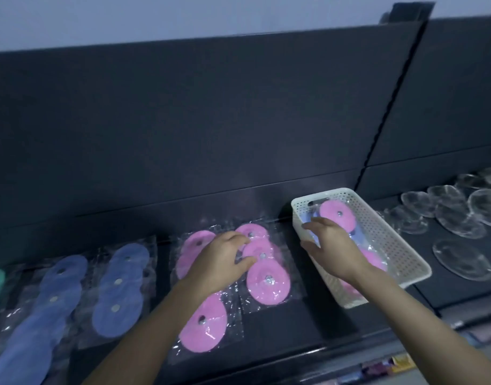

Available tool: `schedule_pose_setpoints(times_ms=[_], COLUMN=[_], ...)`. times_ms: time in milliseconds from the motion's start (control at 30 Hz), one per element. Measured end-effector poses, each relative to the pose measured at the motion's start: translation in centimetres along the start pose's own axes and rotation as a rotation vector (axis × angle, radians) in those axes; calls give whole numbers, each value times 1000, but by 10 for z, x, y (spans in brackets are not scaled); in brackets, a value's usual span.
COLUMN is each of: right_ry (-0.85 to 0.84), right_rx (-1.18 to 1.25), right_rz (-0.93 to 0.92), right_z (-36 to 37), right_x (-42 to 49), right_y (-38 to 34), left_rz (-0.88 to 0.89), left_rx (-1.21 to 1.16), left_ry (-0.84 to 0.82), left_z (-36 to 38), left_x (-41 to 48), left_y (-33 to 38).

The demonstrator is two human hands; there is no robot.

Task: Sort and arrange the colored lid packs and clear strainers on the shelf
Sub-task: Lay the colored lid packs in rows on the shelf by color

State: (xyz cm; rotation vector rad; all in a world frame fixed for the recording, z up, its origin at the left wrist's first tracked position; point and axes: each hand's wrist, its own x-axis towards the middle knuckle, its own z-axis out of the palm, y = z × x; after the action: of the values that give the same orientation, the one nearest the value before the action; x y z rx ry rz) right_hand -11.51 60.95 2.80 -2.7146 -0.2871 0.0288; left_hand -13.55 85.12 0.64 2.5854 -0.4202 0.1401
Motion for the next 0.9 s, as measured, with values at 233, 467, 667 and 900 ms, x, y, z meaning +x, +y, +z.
schedule_pose_setpoints(times_ms=[233, 467, 667, 900], right_ry=[-200, -341, -155, 24], right_rx=[-59, -26, 475, 874], right_rz=[151, 130, 191, 165], right_z=[-27, -29, -34, -35], right_x=[-5, 4, 13, 33], right_y=[85, 136, 156, 161], left_rz=[42, 16, -72, -238], left_rx=[-40, -55, -55, -541], left_ry=[-32, -125, -168, -38], left_z=[41, 78, 94, 96], left_x=[46, 76, 89, 98], left_y=[68, 116, 134, 153])
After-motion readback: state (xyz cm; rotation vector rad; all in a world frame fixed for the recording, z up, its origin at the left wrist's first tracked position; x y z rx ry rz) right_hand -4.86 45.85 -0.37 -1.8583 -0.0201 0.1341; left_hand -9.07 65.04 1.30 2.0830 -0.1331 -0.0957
